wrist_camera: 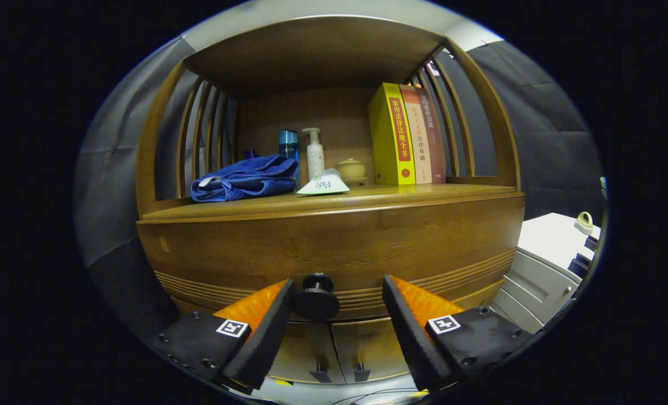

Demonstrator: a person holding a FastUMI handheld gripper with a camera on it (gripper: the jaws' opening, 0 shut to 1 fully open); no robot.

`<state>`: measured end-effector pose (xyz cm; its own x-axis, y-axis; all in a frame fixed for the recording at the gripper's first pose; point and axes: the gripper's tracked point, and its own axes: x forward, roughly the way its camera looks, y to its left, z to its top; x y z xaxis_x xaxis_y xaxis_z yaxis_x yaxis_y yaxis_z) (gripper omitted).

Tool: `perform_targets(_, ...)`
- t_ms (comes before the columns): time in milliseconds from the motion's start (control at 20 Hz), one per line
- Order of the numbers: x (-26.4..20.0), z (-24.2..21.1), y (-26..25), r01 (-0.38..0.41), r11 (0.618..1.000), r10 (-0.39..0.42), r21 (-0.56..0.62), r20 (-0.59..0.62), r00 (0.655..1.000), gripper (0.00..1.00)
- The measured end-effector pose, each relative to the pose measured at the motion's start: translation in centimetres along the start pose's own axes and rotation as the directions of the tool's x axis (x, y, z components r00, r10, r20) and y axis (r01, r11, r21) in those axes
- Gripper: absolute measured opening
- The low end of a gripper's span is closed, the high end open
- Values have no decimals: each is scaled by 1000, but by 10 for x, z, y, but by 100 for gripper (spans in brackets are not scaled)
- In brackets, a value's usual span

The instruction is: Pull open the drawer, take out the items inside it, and place them on the countertop above the cabinet.

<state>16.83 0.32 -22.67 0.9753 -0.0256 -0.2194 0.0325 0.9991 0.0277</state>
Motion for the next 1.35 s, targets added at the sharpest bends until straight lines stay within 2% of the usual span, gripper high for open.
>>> perform_targets(200,-49,22,-3,6,1000,-4,-27,56,998,100)
perform_targets(500,-151,47,-27,30,999,-24,-37,143,989,100)
perform_targets(700,-205,63,-48,67,997,-58,-29,243,968,100)
perform_targets(1000,-217,66,-31,11,998,4,-64,240,971,100)
perform_targets(1350,-219,60,-25,-5,998,20,-63,233,972,100)
